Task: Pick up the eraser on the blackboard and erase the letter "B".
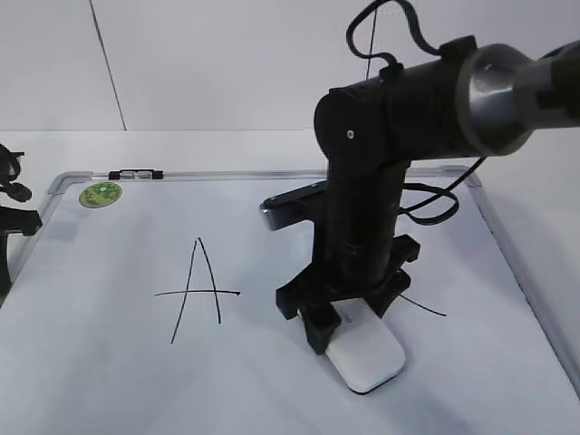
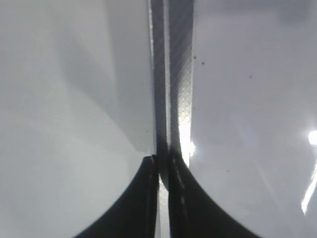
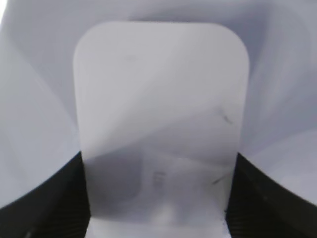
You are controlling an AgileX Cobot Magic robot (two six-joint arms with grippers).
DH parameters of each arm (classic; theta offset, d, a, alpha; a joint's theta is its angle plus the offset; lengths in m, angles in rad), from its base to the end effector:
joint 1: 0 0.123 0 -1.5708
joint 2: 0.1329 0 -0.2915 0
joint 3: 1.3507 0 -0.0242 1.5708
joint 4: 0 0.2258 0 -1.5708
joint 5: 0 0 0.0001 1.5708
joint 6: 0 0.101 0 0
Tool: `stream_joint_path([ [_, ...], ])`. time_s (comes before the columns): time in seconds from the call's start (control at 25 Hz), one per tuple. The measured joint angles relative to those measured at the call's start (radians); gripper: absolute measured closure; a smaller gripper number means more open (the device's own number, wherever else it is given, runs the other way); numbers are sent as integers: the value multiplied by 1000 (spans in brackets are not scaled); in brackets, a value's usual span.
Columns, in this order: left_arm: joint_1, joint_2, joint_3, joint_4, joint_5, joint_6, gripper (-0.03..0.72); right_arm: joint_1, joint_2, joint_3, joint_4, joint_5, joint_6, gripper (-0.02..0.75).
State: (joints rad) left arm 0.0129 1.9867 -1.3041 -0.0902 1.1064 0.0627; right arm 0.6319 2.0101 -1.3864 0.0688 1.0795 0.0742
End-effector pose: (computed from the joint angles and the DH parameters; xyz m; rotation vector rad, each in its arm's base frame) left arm 0.3396 -0.0038 0.1653 -0.0062 -3.0112 0.1249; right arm 0.2867 0.2174 0.1727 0.7970 -2.9729 -0.0625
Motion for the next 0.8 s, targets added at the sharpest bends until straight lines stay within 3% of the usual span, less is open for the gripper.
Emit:
stream_joint_path([
  [0.24,0,0,0,-3,0,0,676,-74,-2,0,-7,0,2,186],
  [0.6,0,0,0,-6,0,0,676,-83,-2,0,43,4,-74,187],
  [0.8,0,0,0,-6,0,0,676,-33,-2,0,7,5,-100,187],
])
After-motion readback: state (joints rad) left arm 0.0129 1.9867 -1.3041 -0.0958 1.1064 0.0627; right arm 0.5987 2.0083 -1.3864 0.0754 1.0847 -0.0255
